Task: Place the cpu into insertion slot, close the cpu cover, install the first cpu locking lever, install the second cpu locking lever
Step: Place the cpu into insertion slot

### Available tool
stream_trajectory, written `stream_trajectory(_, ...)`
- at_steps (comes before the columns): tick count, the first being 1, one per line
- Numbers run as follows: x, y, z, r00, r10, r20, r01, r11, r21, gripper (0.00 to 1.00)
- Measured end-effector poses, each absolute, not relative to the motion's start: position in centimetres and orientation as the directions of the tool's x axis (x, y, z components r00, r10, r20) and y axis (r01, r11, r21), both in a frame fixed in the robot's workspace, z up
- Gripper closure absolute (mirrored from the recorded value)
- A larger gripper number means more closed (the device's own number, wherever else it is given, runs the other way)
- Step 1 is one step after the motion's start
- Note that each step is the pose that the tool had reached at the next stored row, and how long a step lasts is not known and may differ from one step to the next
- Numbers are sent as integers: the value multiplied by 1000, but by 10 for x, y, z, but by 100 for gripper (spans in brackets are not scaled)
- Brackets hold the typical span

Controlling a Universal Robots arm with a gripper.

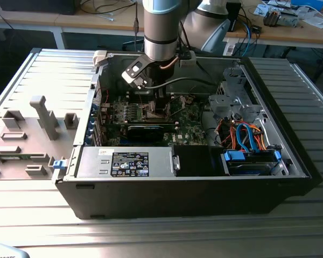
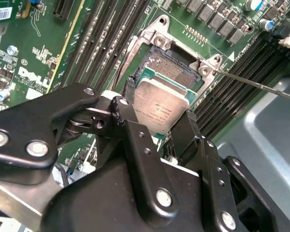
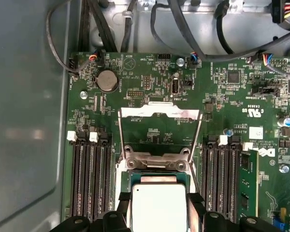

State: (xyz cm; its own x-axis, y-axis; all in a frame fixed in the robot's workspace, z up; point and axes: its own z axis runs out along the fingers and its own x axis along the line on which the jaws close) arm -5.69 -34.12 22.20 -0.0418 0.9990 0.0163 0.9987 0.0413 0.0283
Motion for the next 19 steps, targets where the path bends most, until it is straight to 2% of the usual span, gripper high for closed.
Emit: stream_trajectory(19,-62,-339,204,-8,1000,16,1000,7,28,46)
